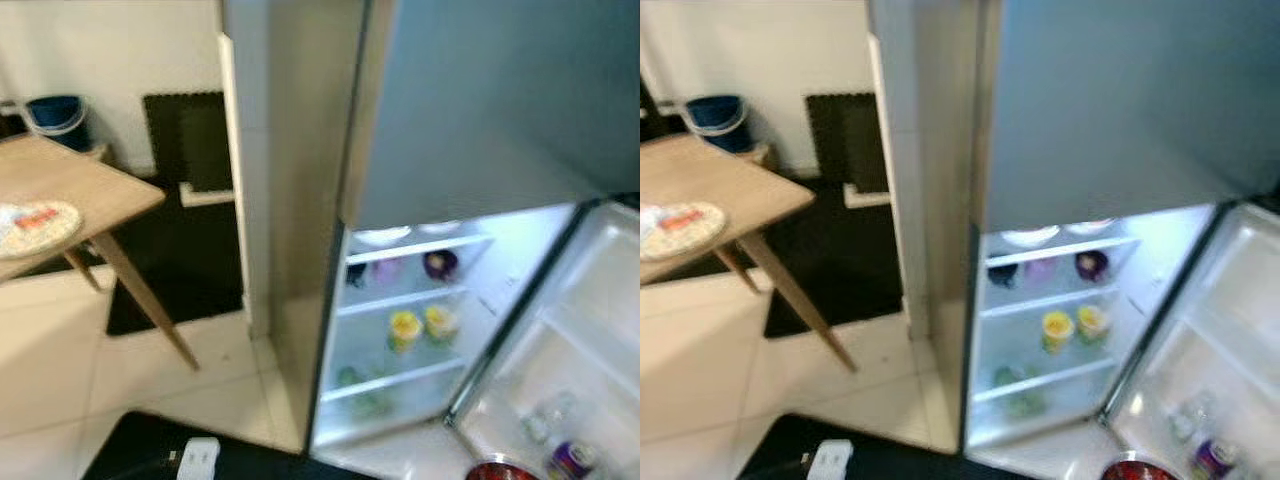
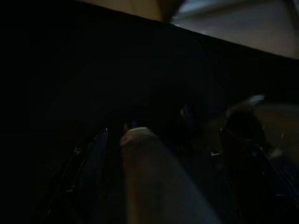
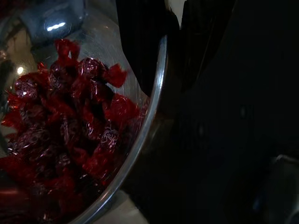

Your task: Restocking fridge

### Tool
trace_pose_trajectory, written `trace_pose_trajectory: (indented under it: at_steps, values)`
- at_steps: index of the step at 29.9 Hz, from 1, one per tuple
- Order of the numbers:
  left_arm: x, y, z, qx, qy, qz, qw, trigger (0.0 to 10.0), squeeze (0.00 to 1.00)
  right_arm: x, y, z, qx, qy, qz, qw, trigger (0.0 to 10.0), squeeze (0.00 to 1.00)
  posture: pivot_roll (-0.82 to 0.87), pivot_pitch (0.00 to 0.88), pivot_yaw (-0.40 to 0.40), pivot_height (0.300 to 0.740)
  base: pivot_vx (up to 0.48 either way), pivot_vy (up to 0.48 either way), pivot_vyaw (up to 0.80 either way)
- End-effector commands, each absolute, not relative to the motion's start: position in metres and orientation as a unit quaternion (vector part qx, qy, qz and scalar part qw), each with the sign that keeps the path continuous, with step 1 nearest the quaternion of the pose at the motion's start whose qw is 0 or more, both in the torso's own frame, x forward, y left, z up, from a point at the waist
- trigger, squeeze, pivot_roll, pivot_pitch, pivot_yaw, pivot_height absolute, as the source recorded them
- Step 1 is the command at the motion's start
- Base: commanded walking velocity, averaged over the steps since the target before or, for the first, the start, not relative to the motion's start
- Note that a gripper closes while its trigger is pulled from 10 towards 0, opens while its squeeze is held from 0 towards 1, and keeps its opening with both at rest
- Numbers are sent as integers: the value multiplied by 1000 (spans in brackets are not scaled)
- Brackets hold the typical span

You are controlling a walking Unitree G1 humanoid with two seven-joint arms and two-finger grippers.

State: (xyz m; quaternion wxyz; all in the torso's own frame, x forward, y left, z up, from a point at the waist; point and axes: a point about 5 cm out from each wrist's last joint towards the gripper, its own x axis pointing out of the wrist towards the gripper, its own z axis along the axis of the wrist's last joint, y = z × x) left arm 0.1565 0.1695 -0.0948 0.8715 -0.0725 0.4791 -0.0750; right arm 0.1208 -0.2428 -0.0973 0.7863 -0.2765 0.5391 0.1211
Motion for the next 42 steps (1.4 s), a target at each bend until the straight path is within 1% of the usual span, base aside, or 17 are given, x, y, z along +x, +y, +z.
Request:
trace_pose_trajectory:
  at_steps: [1,8,31,37,42]
  values:
    - [156,168,-95,-70,482,-80,869,10000,0,126,-245,-95,-287,531,118,789,10000,0,-119,0,-22,740,0,-431,0]
    - [157,168,-95,-68,482,-80,870,10000,0,127,-243,-95,-286,529,133,788,10000,0,-120,0,-20,740,0,-355,0]
    - [157,160,-95,-79,482,-93,868,10000,0,127,-244,-95,-305,529,144,779,10000,0,-129,0,-19,740,0,0,775]
    - [159,159,-94,-84,478,-94,869,10000,0,128,-245,-94,-308,526,139,781,10000,0,-129,0,-19,740,0,0,0]
    - [159,160,-94,-89,478,-90,869,10000,0,129,-245,-94,-312,524,142,779,10000,0,-131,0,-19,740,0,-402,0]
